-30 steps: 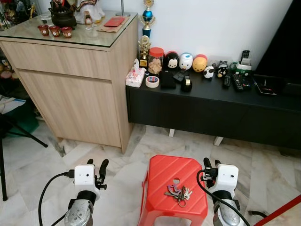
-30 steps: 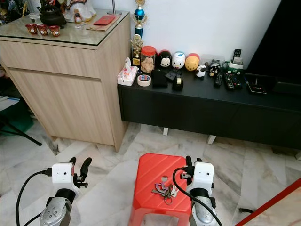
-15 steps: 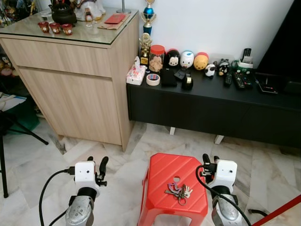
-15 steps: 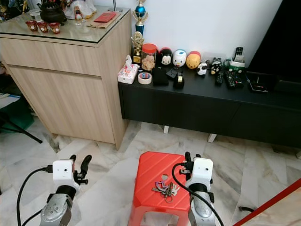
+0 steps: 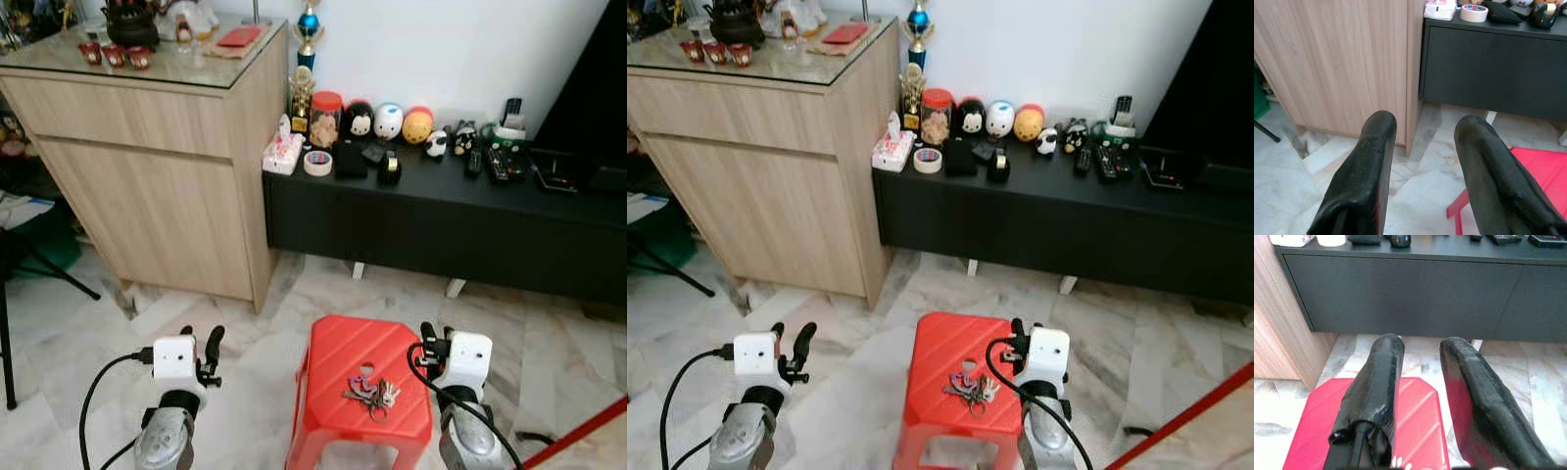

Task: Hang keys on a hook

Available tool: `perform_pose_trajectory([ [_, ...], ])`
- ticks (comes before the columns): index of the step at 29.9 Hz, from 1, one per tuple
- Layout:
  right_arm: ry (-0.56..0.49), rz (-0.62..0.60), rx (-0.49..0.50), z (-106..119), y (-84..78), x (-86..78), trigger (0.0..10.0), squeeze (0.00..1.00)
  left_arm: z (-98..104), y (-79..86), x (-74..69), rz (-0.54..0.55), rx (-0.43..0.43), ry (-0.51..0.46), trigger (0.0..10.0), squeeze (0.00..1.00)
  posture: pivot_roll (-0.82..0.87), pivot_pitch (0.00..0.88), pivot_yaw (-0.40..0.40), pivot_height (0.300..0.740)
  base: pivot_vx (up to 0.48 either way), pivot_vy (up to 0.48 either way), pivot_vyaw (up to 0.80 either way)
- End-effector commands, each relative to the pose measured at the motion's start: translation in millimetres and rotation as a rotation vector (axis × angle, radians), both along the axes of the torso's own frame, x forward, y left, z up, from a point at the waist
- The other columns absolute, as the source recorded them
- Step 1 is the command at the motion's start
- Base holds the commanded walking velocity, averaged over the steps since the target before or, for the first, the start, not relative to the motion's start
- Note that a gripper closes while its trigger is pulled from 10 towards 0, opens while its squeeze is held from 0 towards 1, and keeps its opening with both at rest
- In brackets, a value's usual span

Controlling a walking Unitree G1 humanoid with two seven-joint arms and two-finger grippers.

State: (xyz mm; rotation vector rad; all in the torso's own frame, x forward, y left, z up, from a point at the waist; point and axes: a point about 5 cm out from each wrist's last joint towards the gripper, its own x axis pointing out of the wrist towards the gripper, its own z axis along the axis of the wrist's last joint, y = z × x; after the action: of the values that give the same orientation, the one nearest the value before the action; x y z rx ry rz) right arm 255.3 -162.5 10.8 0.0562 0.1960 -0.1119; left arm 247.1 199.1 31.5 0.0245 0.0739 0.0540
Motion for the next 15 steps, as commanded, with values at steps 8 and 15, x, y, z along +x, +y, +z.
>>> perform_pose_trajectory([
  [8,0.007,-0.007,-0.001,-0.2,-2.6,3.3,10.0,0.00,-1.3,-1.0,0.1,-0.009,-0.001,0.015,10.0,0.00,0.05,0.006,-0.067,0.663,0.000,0.000,0.00],
  [15,-0.018,-0.002,0.012,1.0,-1.0,2.7,10.0,0.00,-1.8,-2.2,0.6,-0.013,-0.003,0.018,10.0,0.00,0.05,0.003,-0.065,0.653,0.000,0.000,0.00],
])
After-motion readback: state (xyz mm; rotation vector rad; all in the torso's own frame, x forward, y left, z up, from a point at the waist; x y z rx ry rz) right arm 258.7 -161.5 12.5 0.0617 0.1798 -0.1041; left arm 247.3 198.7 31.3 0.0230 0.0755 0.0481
